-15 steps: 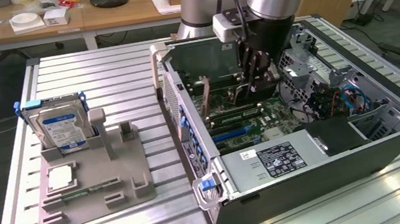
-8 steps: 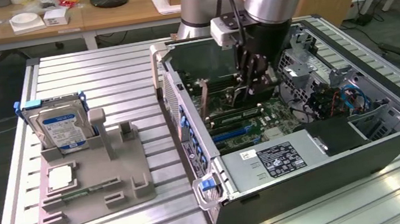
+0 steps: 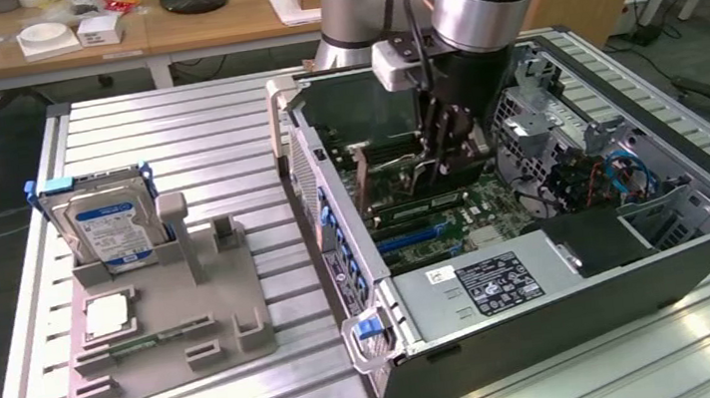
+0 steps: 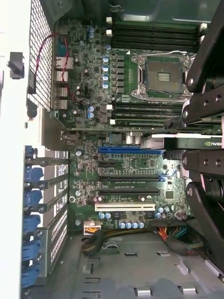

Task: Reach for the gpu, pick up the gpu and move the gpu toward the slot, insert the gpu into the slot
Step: 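Insert the gpu into the slot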

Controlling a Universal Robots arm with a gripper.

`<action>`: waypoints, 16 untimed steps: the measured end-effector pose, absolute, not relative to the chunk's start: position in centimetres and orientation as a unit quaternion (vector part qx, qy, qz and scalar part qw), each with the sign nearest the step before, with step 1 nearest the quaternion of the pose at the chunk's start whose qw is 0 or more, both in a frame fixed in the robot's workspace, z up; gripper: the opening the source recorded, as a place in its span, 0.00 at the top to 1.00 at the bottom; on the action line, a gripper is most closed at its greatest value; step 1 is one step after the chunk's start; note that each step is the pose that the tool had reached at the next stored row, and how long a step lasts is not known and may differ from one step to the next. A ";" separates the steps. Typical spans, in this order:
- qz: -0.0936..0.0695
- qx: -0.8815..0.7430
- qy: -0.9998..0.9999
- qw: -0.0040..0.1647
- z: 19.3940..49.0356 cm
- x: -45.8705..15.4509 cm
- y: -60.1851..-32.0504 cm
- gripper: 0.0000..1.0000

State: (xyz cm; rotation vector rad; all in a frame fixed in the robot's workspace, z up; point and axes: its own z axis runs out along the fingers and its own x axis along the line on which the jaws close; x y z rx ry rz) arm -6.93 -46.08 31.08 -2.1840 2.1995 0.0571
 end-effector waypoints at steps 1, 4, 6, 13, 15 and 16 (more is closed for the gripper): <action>0.018 -0.704 0.709 0.021 31.0 -6.9 -46.1 0.74; 0.018 -0.704 0.709 0.021 30.7 -7.1 -46.2 0.74; 0.018 -0.704 0.709 0.021 30.6 -7.2 -46.2 0.74; 0.018 -0.704 0.709 0.021 30.0 -7.5 -46.4 0.74; 0.018 -0.704 0.709 0.021 29.8 -7.5 -46.5 0.74; 0.018 -0.704 0.709 0.021 29.7 -7.6 -46.6 0.74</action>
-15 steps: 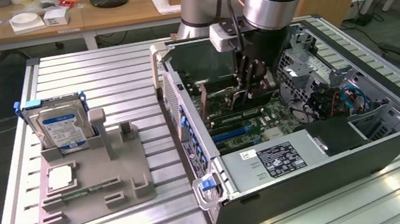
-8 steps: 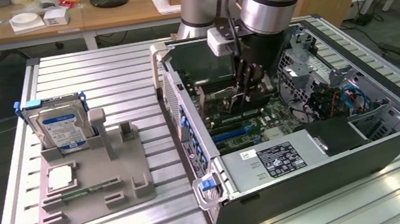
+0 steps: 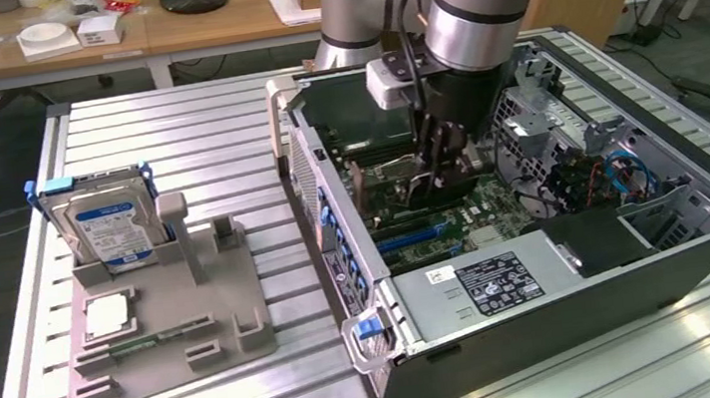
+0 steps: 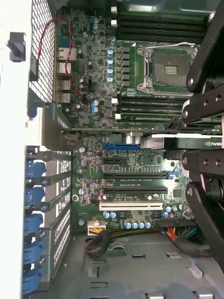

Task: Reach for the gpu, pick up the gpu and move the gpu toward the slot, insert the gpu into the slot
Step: 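Insert the gpu into the slot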

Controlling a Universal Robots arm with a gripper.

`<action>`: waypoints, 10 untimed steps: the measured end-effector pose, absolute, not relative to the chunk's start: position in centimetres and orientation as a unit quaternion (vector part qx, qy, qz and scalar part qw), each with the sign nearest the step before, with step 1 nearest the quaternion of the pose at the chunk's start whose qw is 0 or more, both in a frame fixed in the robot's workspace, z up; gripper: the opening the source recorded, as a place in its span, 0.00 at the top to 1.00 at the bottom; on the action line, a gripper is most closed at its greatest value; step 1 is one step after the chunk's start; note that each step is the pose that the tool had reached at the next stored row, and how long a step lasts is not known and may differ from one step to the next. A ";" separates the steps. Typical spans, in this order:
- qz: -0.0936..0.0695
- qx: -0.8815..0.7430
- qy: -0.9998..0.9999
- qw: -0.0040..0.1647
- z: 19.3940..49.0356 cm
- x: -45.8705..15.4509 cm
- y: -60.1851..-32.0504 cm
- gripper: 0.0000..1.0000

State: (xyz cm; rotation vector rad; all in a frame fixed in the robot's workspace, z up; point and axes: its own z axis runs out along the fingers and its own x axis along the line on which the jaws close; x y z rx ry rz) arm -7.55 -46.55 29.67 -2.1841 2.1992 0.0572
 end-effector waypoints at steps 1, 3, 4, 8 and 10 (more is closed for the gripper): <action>0.018 -0.704 0.709 0.021 29.6 -7.6 -46.6 0.74; 0.018 -0.704 0.709 0.021 29.4 -7.6 -46.7 0.74; 0.018 -0.704 0.709 0.021 29.3 -7.6 -46.7 0.74; 0.019 -0.704 0.709 0.021 29.0 -7.9 -46.7 0.74; 0.019 -0.704 0.709 0.021 28.9 -7.9 -46.7 0.74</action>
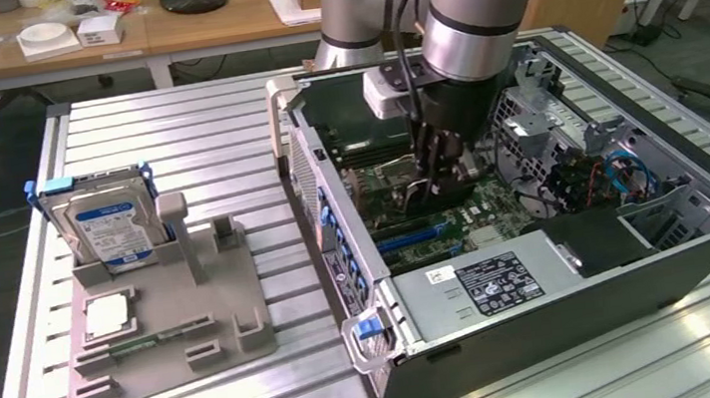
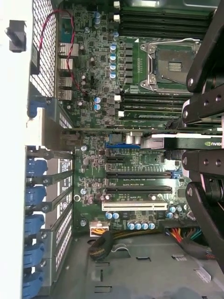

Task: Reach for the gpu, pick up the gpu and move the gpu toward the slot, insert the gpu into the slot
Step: 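Insert the gpu into the slot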

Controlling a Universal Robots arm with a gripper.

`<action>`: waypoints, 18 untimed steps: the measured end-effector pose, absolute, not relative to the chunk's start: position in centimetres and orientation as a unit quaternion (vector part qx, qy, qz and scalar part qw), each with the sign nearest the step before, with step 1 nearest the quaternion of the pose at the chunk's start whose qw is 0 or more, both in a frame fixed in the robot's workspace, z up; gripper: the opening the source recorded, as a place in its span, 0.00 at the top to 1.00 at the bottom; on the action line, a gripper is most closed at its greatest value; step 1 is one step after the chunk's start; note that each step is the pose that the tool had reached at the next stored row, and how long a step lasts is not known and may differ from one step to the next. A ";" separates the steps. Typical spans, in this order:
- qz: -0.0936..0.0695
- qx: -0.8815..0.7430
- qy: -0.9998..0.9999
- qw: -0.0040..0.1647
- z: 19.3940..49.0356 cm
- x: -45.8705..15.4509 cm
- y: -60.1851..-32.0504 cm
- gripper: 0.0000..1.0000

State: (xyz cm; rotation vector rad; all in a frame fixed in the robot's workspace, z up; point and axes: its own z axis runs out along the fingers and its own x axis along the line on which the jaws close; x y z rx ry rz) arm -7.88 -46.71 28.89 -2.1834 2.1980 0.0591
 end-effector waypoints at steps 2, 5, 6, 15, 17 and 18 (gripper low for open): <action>0.019 -0.704 0.709 0.022 28.7 -7.9 -46.7 0.74; 0.019 -0.704 0.709 0.022 28.2 -7.9 -46.7 0.74; 0.019 -0.704 0.709 0.022 28.1 -7.9 -46.7 0.74; 0.020 -0.704 0.709 0.022 27.1 -8.0 -46.7 0.74; 0.020 -0.704 0.709 0.022 27.0 -8.1 -46.7 0.74; 0.020 -0.704 0.709 0.022 27.0 -8.1 -46.7 0.74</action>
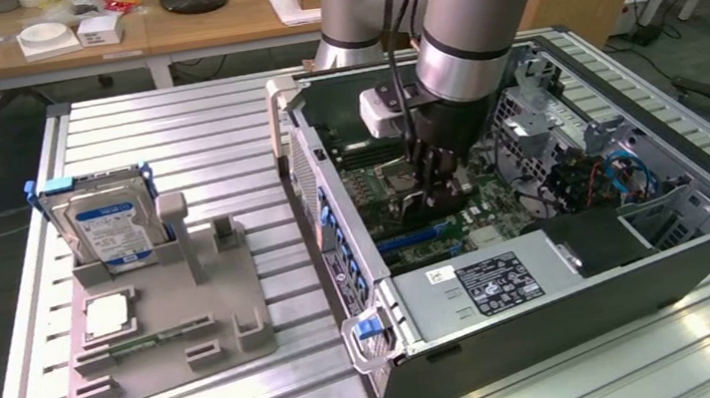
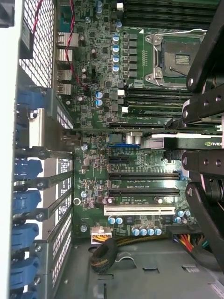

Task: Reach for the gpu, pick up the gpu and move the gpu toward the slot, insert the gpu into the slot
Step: 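Insert the gpu into the slot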

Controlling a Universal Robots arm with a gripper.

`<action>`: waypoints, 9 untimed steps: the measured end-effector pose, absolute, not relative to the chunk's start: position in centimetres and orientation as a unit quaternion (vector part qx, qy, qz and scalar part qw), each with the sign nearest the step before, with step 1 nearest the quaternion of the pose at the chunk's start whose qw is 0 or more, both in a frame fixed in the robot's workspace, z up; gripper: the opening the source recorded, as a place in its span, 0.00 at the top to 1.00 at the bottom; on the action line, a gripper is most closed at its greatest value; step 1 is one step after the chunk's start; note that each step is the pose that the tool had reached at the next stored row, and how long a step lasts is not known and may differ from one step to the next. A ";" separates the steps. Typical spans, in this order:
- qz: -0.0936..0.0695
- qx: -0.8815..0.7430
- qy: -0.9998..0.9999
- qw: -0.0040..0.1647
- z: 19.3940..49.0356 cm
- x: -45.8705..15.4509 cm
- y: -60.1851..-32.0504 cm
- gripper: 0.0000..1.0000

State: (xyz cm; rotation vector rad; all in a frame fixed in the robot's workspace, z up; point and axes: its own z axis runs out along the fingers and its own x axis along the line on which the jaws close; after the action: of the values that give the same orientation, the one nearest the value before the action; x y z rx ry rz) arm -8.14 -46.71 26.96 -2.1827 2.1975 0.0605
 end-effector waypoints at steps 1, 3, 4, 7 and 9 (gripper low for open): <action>0.020 -0.704 0.709 0.022 26.9 -8.1 -46.7 0.74; 0.020 -0.704 0.709 0.022 26.8 -8.2 -46.7 0.74; 0.020 -0.704 0.709 0.022 26.8 -8.2 -46.7 0.74; 0.020 -0.704 0.709 0.022 26.8 -8.2 -46.7 0.74; 0.019 -0.704 0.709 0.022 26.7 -8.2 -46.7 0.74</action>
State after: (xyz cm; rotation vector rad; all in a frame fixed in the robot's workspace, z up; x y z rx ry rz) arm -8.18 -46.70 26.68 -2.1819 2.1983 0.0603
